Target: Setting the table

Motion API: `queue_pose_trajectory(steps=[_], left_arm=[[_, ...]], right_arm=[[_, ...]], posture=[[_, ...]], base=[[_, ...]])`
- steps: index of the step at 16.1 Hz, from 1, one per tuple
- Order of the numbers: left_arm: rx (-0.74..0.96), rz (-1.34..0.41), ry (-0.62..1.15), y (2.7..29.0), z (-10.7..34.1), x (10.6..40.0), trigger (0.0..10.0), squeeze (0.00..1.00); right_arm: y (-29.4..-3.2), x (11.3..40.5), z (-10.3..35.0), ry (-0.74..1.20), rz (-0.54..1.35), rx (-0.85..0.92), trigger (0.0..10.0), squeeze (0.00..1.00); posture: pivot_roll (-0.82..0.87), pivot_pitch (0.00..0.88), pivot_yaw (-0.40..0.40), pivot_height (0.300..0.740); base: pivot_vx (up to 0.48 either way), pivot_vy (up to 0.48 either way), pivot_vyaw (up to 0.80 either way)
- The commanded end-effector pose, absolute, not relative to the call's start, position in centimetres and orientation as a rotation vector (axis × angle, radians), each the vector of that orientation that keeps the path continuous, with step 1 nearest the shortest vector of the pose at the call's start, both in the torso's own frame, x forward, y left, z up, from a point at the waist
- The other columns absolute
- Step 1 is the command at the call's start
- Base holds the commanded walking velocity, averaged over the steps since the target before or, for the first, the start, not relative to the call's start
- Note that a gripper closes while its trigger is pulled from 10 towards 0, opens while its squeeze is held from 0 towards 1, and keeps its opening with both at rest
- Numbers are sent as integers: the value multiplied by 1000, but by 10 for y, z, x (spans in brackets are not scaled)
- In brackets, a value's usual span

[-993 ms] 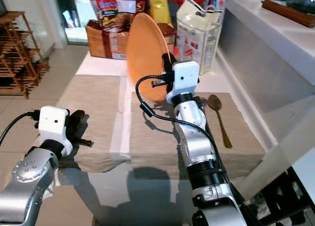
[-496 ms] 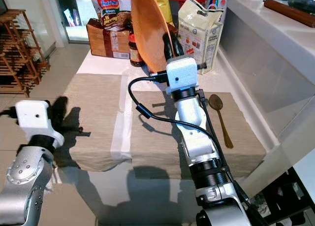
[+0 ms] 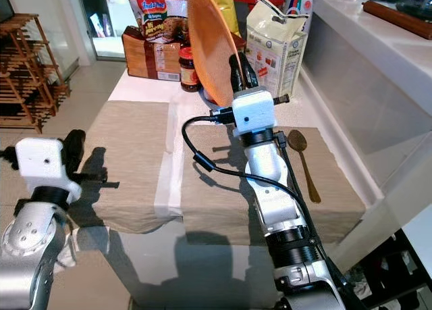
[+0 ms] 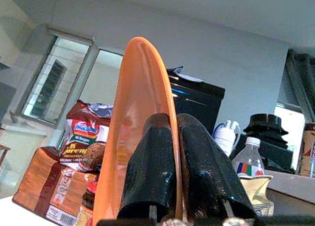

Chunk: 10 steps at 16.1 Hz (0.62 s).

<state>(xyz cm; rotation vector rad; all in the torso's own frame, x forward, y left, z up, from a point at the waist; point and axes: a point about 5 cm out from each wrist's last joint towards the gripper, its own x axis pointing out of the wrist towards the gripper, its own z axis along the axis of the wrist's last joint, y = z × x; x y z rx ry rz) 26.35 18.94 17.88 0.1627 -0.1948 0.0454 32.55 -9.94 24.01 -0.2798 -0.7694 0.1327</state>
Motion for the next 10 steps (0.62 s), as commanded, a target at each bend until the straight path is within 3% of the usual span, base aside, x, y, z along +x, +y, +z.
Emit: queue_pose_trajectory(steps=[1, 2, 10], left_arm=[[171, 30, -155, 187, 174, 267, 10000, 0], [149, 3, -140, 184, 173, 268, 10000, 0], [131, -10, -123, 184, 174, 271, 10000, 0]], right_arm=[[-101, 324, 246, -801, 120, -275, 0, 0], [-100, 325, 243, -786, 126, -275, 0, 0], [-98, 325, 238, -765, 146, -276, 0, 0]], posture=[[57, 0, -28, 736], [58, 0, -28, 736], [55, 0, -26, 736]], base=[[0, 0, 0], [0, 0, 0], [-329, 0, 0]])
